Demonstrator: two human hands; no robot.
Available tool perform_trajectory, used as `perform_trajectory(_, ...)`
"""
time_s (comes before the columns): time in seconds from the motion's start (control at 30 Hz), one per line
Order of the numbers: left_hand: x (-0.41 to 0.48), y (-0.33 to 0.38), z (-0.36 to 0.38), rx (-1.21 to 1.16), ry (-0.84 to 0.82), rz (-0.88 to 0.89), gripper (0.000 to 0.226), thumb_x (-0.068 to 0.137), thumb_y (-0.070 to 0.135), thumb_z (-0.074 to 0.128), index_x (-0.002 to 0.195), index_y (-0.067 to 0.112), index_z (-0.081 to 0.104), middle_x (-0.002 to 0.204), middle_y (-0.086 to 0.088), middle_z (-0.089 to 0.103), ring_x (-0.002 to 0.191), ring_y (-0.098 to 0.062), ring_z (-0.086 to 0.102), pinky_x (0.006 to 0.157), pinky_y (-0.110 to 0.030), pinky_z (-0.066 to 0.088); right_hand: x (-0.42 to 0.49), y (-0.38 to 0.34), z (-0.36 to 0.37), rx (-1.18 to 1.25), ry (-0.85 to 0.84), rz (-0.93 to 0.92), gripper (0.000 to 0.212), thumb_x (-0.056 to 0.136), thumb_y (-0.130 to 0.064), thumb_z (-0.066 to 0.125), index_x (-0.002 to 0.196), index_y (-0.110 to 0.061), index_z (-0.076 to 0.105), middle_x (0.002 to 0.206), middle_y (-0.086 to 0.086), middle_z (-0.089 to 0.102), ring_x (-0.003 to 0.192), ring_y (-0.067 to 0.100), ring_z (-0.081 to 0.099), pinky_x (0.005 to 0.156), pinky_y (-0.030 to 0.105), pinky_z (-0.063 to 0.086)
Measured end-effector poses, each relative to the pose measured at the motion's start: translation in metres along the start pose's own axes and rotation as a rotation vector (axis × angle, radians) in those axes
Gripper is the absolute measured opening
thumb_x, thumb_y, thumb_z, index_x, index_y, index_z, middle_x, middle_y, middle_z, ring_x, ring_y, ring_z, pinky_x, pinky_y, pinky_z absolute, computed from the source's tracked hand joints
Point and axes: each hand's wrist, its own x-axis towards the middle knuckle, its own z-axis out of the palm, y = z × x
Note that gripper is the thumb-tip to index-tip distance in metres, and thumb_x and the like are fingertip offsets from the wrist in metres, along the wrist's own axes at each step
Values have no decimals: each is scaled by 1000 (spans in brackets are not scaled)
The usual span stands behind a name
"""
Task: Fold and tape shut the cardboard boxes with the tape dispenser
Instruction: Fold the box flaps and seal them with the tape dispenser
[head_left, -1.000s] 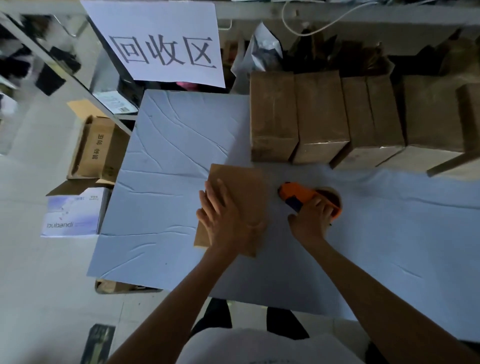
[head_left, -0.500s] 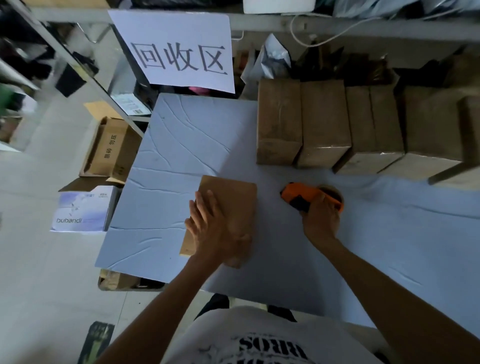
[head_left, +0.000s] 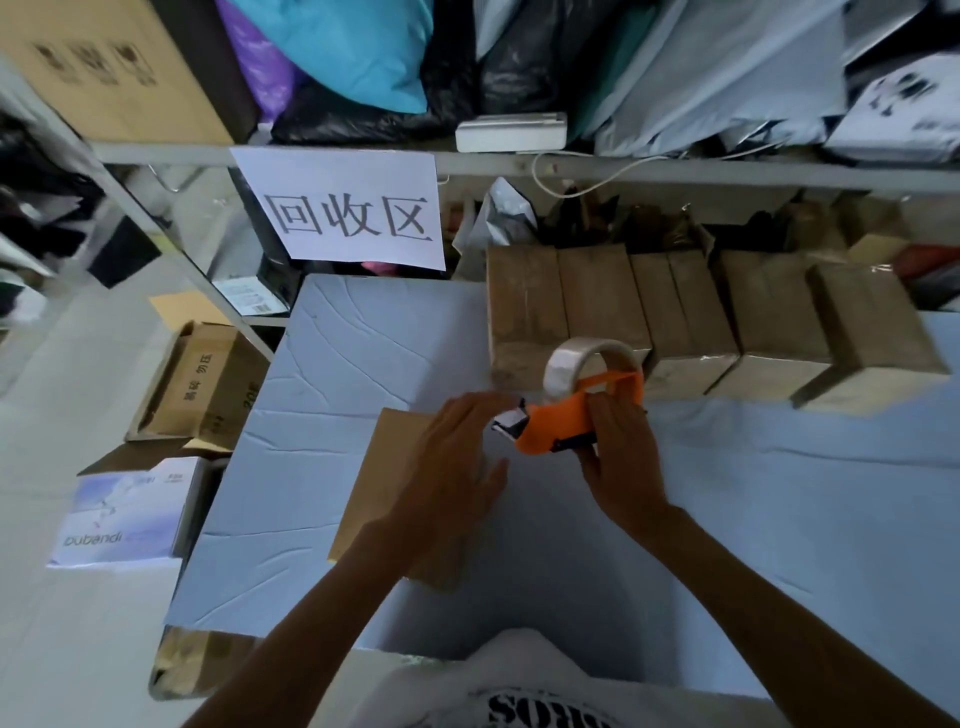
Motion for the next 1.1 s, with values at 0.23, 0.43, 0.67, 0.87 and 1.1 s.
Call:
perform_trajectory(0.23,-9,0,-1,157,-2,116,36,59,23,70,92,16,61,72,-3,71,57,-14,68,70,-2,40,-12,-1,-3,-17,-69,32,40,69,0,80,104,1,60,101,16,64,88,32,65,75,34,51)
perform_trajectory(0.43,-5,2,-2,68,-242,-148,33,88,9,64,119,-2,61,121,-21,61,108,-34,60,90,-20,40,-14,-2,0,32,-110,35,44,69,-10,82,105,-2,58,96,13,63,84,29,64,71,35,54)
perform_trajectory(0.67,19,-20,-22,-316,-315,-233,20,87,10,65,86,29,67,81,14,69,77,-2,67,69,-13,52,-4,-1,-7,244,-331,171,68,69,-20,83,127,-16,48,117,1,62,100,16,60,84,20,43)
perform_trajectory(0.87,33,-32,-16,-430,-367,-356,14,87,-7,58,97,-3,68,89,-16,67,77,-14,64,74,-20,53,5,-3,-17,491,-525,249,60,79,-13,74,131,-17,45,106,-2,59,91,8,60,79,27,53)
perform_trajectory(1.1,33,-31,-15,-574,-512,-783,11,93,11,58,87,11,68,80,-7,68,71,-13,67,67,-22,55,1,-9,-6,321,-513,179,56,71,-40,81,110,-23,45,87,-14,56,73,1,59,67,17,51)
